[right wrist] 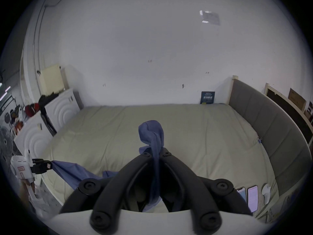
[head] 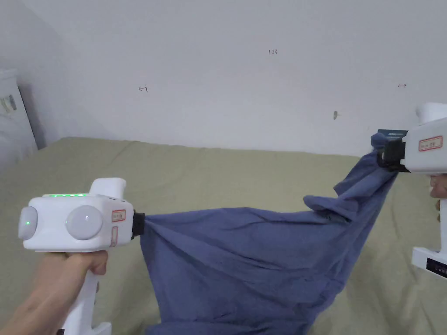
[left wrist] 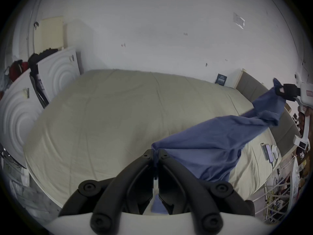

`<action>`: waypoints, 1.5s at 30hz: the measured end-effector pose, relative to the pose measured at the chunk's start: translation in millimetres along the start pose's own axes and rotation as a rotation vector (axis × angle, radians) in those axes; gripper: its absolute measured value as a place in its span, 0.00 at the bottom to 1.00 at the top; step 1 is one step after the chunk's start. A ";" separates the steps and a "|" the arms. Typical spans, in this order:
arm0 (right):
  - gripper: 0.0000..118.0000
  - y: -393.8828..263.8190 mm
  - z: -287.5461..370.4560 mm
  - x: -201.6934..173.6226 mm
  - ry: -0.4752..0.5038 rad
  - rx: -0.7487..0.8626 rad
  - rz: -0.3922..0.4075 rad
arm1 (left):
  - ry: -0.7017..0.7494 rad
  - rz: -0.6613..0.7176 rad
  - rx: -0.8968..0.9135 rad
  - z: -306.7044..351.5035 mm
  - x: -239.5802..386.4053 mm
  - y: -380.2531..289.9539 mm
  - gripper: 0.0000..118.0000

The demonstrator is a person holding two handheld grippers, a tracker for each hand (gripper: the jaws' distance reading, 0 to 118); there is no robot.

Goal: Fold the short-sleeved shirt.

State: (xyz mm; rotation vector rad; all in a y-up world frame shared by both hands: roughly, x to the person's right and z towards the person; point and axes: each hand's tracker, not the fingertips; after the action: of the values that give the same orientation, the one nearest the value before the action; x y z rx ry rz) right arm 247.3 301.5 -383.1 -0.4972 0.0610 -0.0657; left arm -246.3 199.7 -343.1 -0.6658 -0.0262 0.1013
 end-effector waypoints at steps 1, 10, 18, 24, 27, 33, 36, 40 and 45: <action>0.05 5.0 9.2 3.1 -0.007 0.013 -0.009 | 0.018 -0.011 0.018 7.4 1.5 8.3 0.00; 0.05 46.7 75.0 12.3 -0.003 0.137 -0.094 | 0.080 -0.059 0.181 69.8 7.4 86.1 0.00; 0.05 81.9 108.8 15.5 -0.010 0.206 -0.131 | 0.116 -0.058 0.252 98.4 9.8 143.9 0.00; 0.05 110.8 113.5 10.6 -0.027 0.232 -0.128 | 0.131 -0.056 0.286 97.4 17.9 174.4 0.00; 0.05 131.5 101.5 13.4 -0.054 0.238 -0.125 | 0.161 -0.070 0.290 88.2 25.5 190.0 0.00; 0.05 167.0 71.8 23.3 -0.089 0.238 -0.133 | 0.172 -0.058 0.294 52.4 35.5 231.0 0.00; 0.05 181.8 49.3 30.4 -0.090 0.237 -0.155 | 0.184 -0.060 0.298 30.8 43.4 250.8 0.00; 0.05 195.9 16.7 31.1 -0.112 0.230 -0.137 | 0.189 -0.055 0.290 0.7 52.4 272.5 0.00; 0.05 212.5 -22.1 31.2 -0.113 0.220 -0.140 | 0.204 -0.062 0.299 -31.0 60.6 293.3 0.00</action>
State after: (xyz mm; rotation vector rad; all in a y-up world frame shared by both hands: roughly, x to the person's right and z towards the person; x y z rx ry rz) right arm 286.9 474.9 -505.5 -0.2839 -0.0909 -0.1794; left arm -209.3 416.1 -549.2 -0.3735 0.1615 -0.0229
